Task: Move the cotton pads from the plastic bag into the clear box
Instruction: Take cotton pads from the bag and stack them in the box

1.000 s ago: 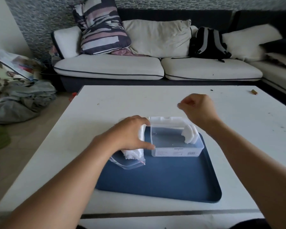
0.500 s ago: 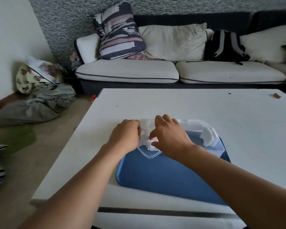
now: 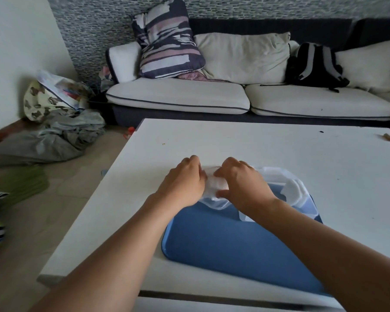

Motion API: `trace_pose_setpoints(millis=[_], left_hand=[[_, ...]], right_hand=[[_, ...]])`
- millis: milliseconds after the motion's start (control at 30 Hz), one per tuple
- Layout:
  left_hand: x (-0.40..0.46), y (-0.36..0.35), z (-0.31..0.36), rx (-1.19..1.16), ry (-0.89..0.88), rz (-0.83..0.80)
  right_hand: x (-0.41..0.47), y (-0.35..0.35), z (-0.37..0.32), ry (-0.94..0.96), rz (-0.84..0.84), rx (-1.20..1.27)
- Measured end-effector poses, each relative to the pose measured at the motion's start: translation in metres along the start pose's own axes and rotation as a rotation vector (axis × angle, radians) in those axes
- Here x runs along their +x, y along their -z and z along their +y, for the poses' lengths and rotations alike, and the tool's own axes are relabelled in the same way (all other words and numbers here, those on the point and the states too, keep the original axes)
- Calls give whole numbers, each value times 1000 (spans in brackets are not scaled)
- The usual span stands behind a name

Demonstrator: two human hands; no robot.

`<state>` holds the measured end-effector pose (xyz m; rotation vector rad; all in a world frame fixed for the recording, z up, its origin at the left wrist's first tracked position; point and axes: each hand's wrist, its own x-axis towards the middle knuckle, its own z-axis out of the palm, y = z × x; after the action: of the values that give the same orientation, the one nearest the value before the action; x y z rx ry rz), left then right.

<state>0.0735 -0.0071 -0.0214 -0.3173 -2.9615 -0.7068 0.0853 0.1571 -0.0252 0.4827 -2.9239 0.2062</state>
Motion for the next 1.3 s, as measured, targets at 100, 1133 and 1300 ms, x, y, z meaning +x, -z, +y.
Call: trace_pose_setpoints(millis=[100,1133,1300], left_hand=[[0,-4,-7,31,-3,-126],[-24,13,68,-1542,627,-11],[-25,9,78,-1539,605,144]], right_hand=[[0,-2,4,11,-23,71],[-16,33,-16,-364,-184,1550],[-12,33,-26,-414,42,1390]])
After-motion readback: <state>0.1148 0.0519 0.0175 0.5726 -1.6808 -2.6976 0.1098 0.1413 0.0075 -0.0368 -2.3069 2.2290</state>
